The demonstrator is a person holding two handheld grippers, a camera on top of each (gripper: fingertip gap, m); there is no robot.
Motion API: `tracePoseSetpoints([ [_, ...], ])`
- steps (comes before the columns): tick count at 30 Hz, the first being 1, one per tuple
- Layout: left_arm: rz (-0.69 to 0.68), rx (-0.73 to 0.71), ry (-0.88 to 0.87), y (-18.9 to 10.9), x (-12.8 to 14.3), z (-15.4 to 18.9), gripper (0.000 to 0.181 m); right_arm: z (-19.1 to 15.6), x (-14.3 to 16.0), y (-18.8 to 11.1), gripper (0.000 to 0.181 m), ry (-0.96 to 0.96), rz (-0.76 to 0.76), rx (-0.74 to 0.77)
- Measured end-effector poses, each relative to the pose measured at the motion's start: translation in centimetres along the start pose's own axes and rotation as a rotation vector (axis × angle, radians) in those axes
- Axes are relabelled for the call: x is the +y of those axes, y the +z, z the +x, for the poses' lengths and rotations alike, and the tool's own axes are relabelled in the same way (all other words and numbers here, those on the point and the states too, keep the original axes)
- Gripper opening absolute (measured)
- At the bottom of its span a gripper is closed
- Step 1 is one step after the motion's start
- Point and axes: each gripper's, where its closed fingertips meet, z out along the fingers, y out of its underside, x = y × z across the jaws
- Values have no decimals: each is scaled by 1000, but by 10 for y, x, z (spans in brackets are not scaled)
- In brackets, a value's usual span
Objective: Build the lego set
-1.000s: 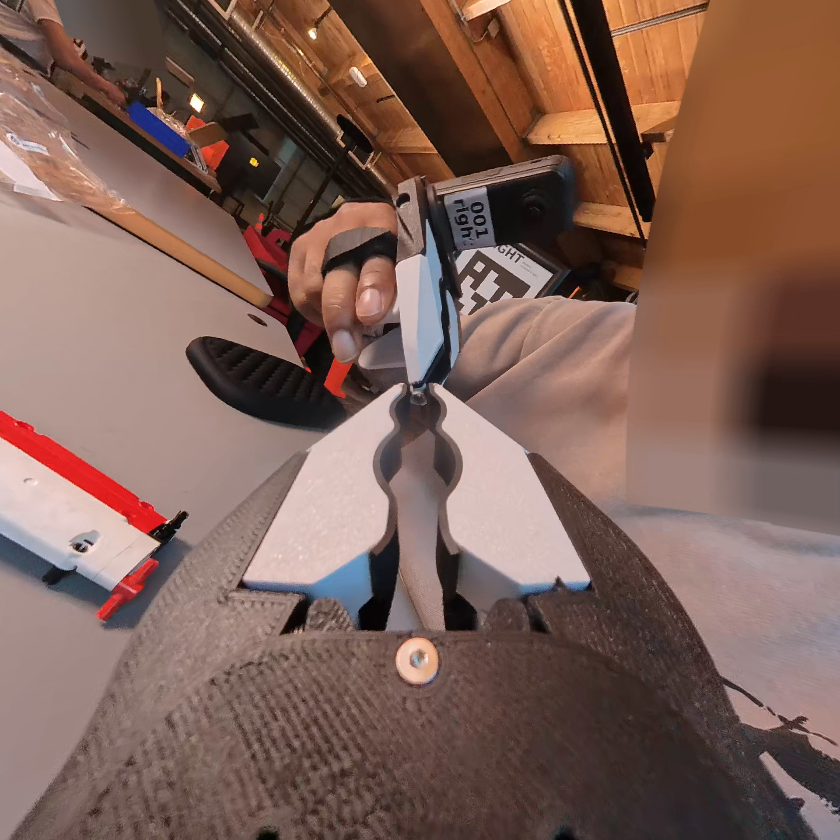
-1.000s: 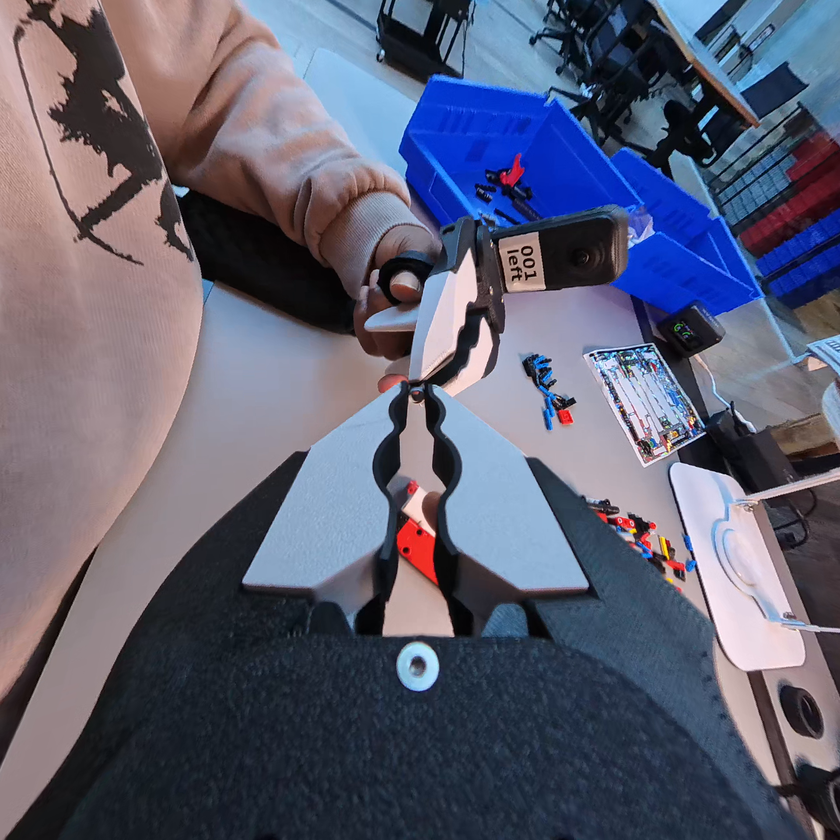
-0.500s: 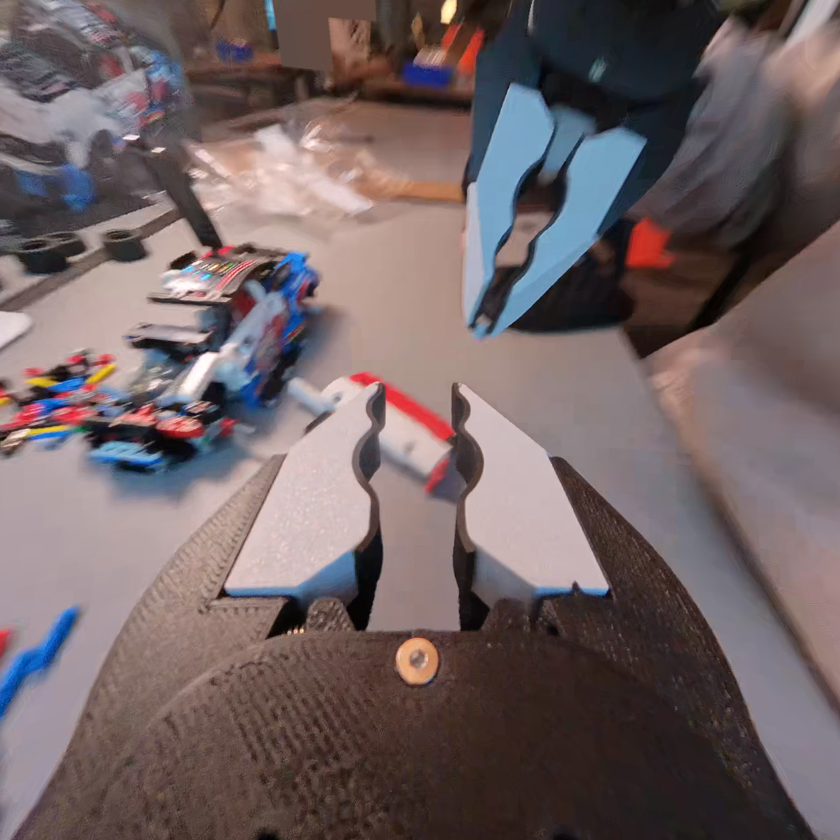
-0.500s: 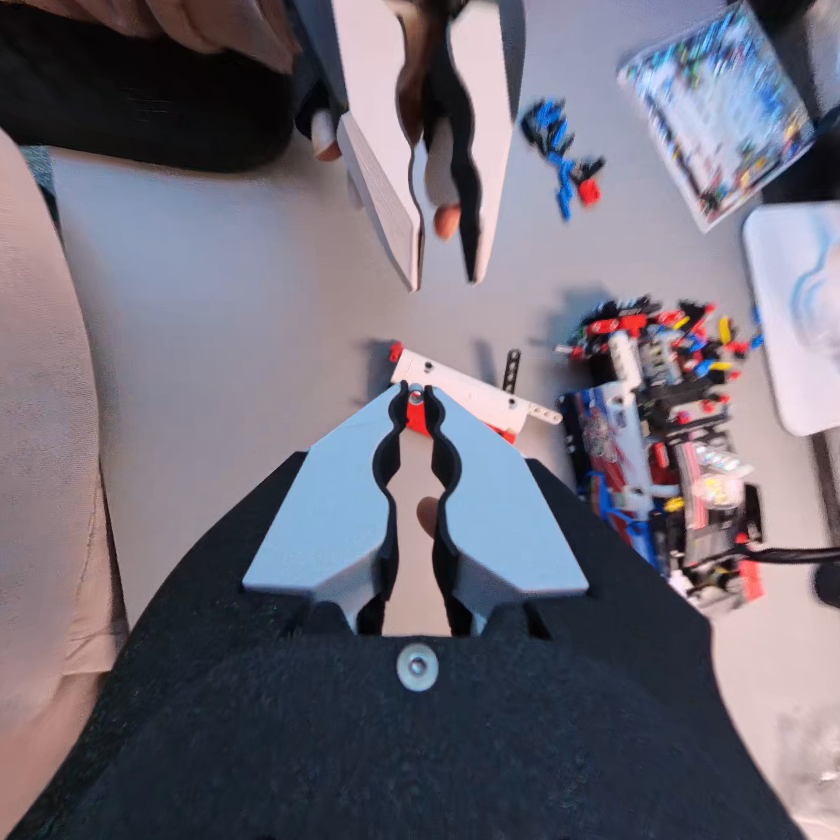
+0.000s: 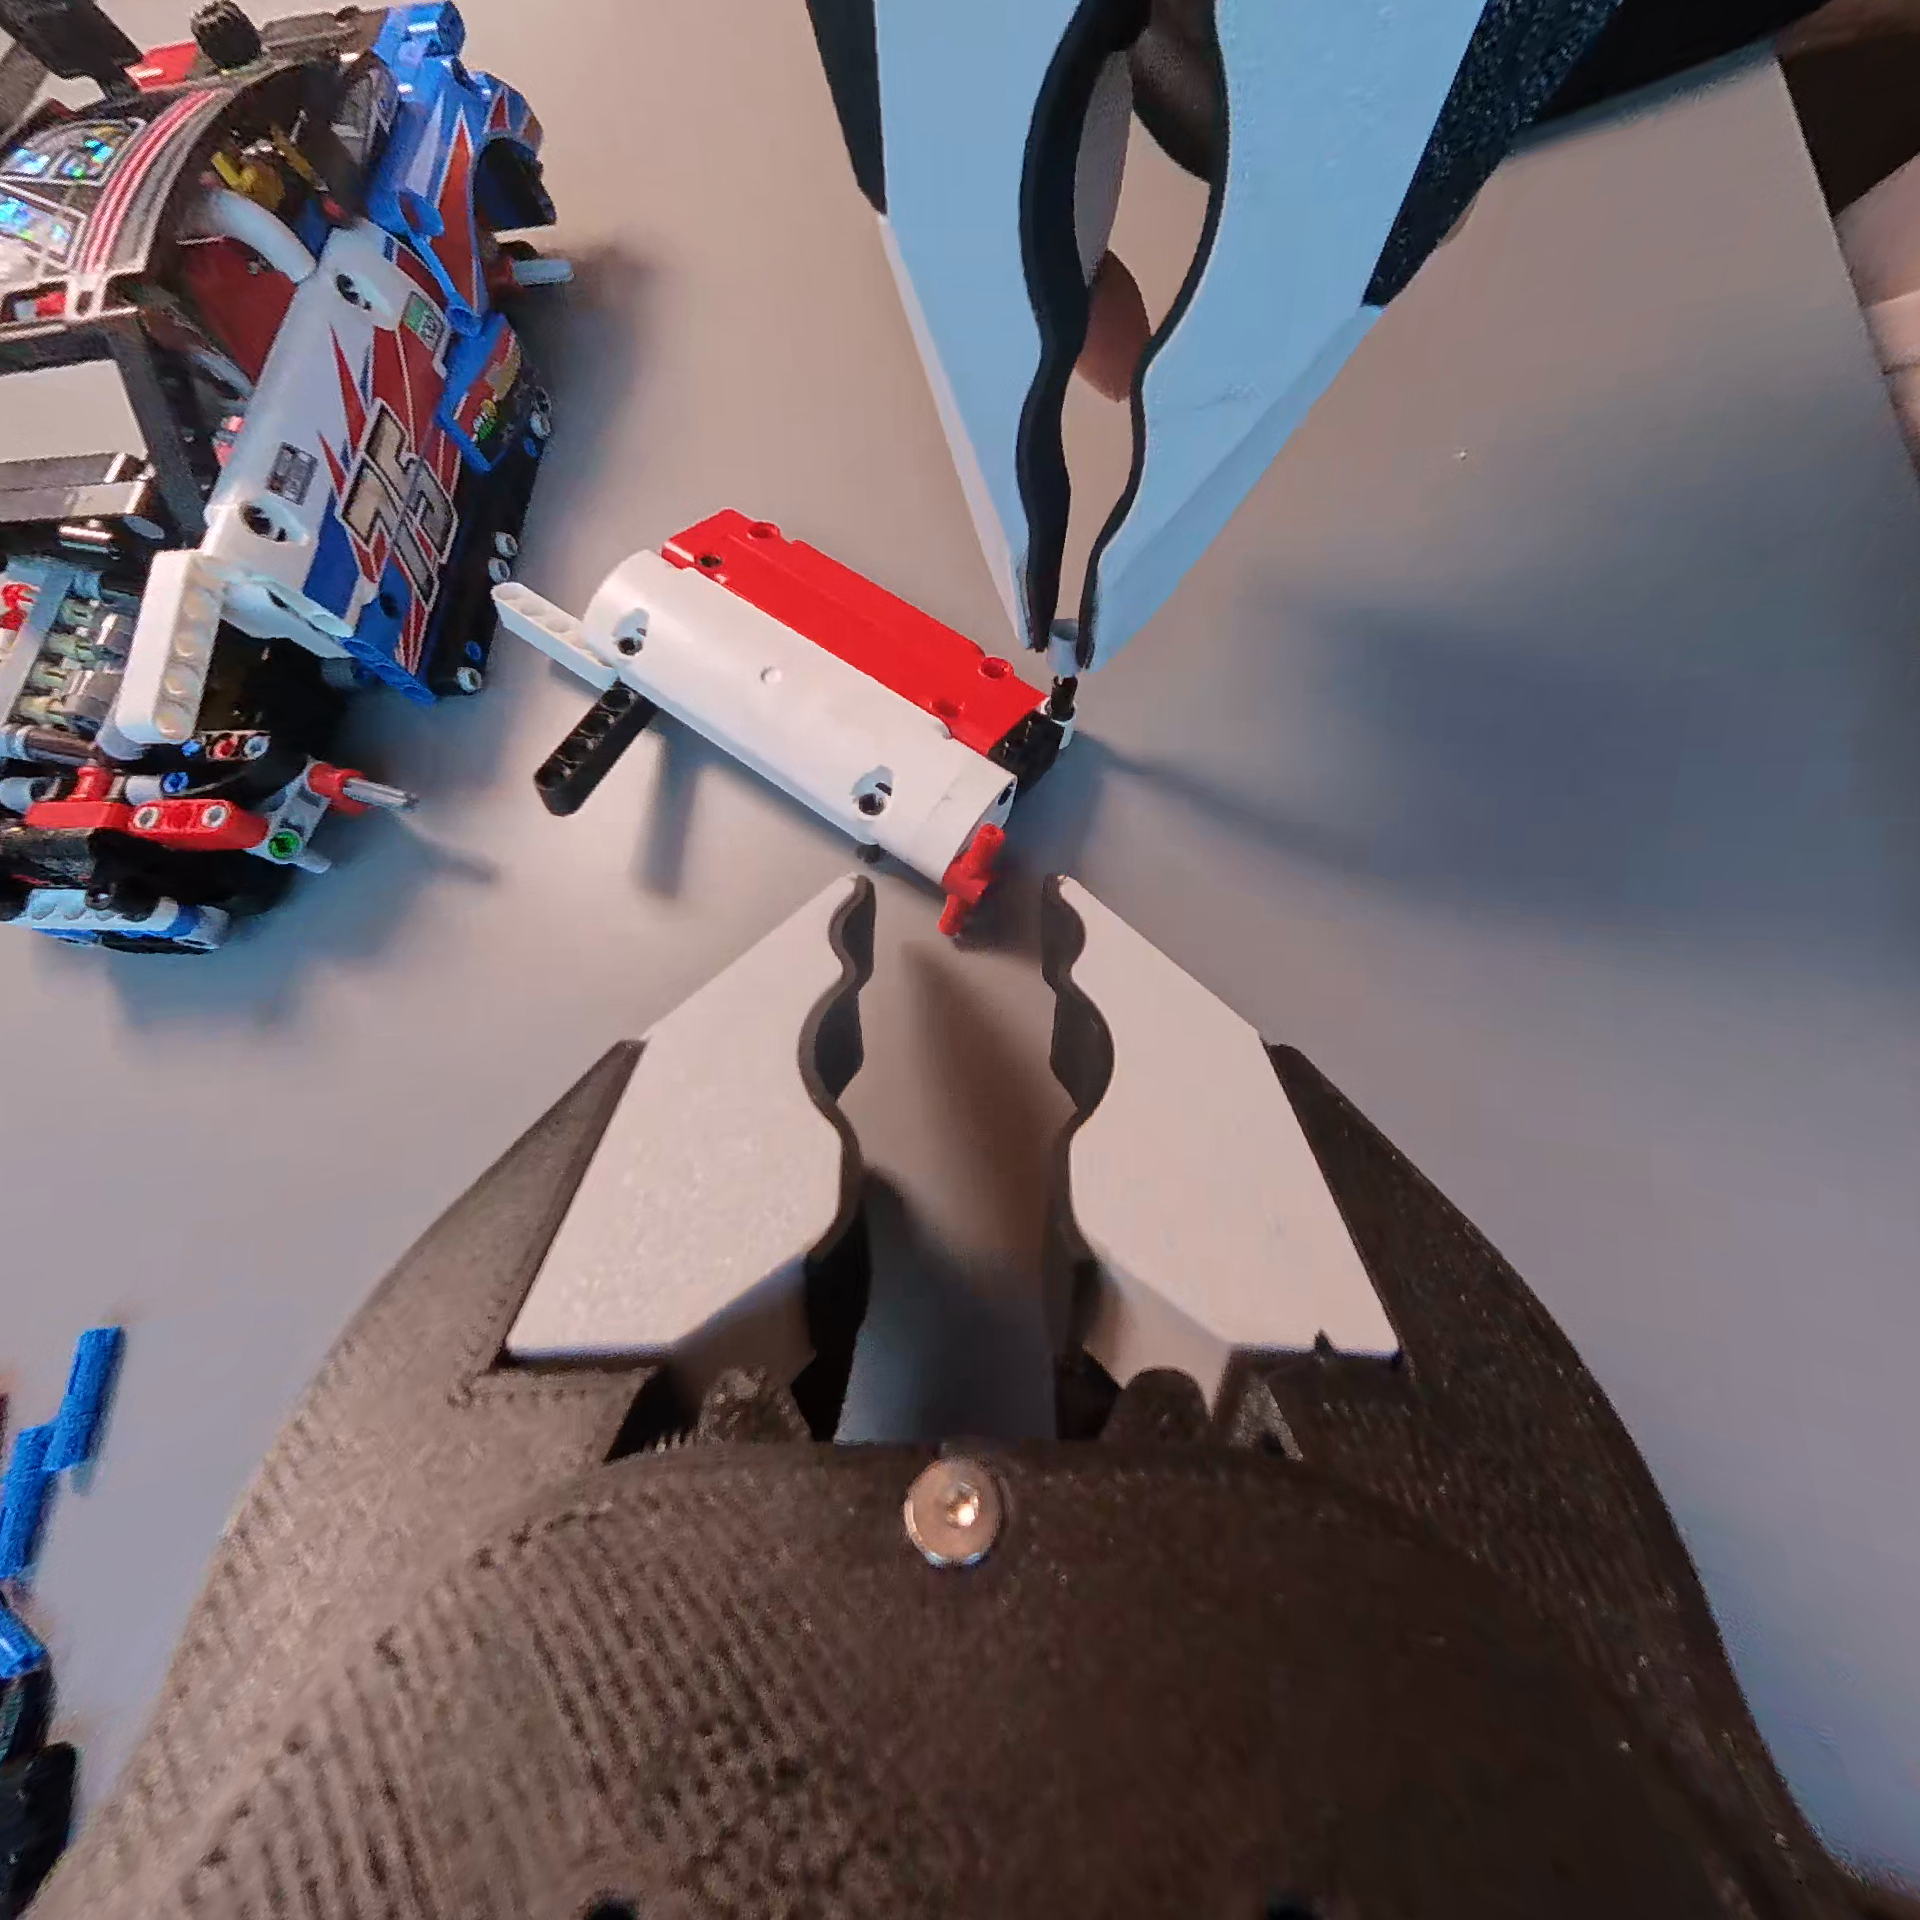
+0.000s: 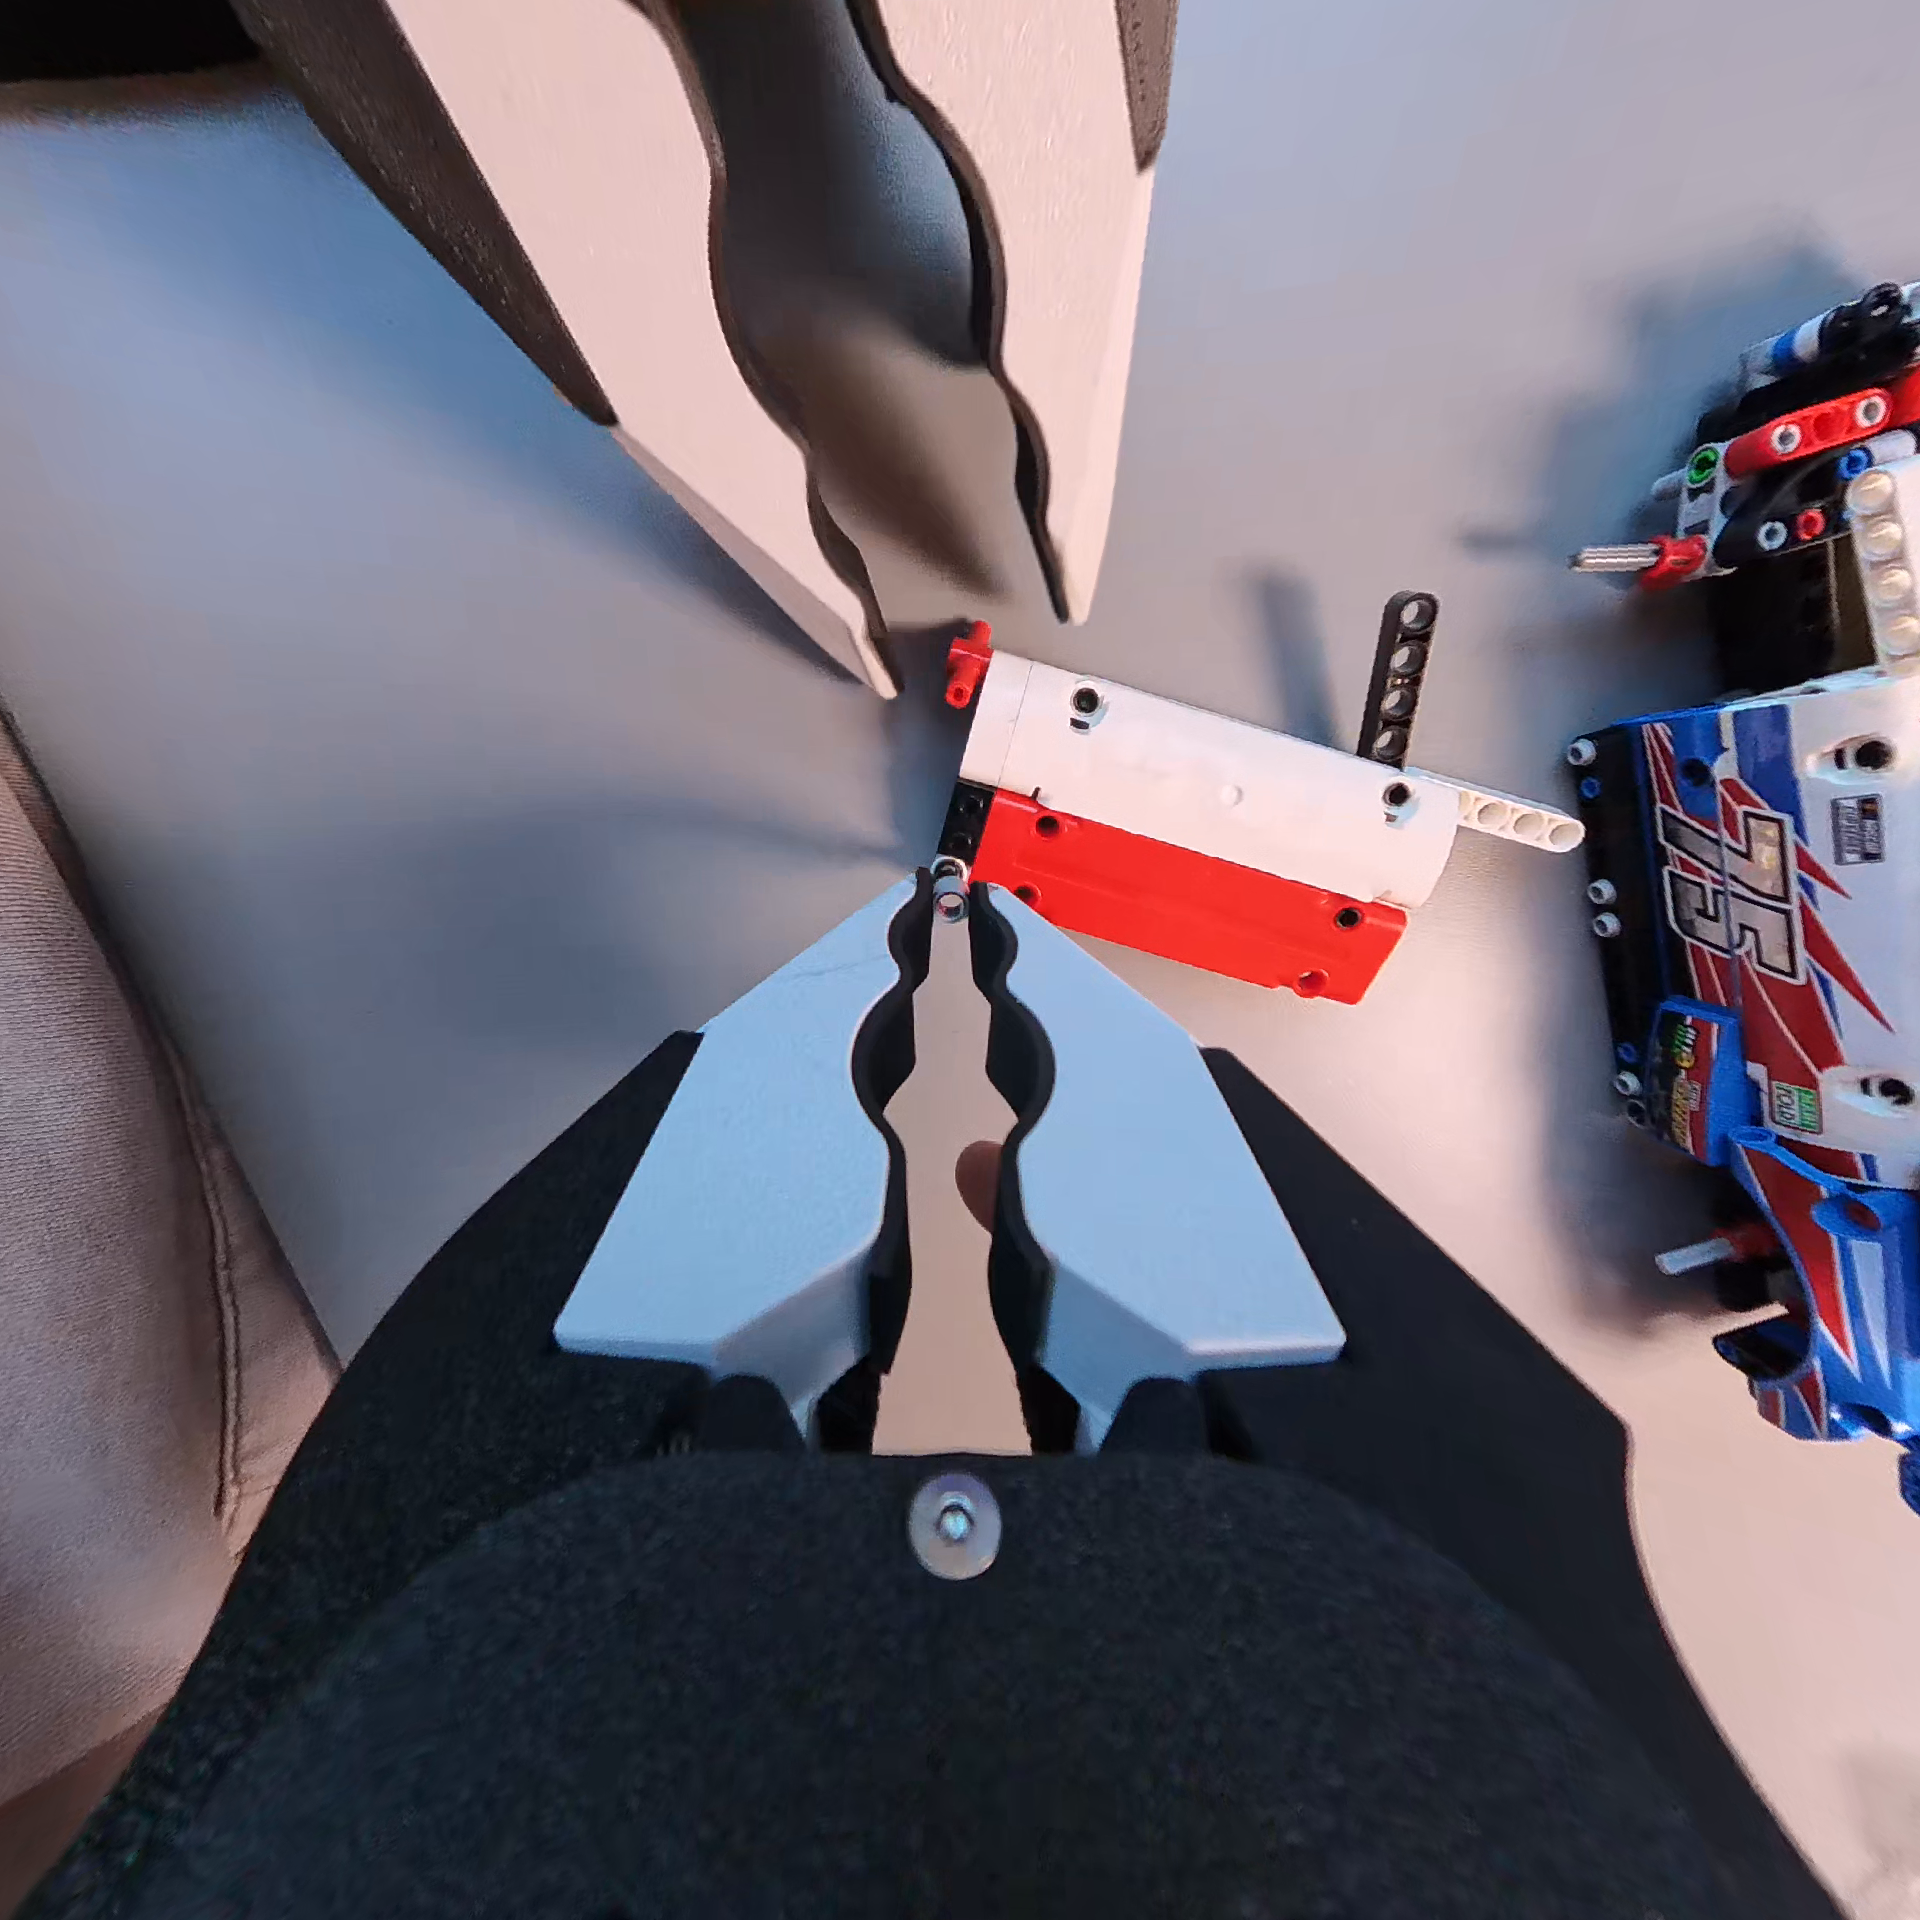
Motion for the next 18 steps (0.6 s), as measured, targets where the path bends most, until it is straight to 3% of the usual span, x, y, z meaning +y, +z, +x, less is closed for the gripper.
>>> tracePoseSetpoints([
  [1,-7,0,0,2,0,1,28,0,0,1,3,0,0,3],
  [9,-38,-52,7,7,0,3,12,1,1,2,3,12,14,9],
  [18,-50,-80,1,9,-1,4,11,-1,4,3,3,0,-8,8],
])
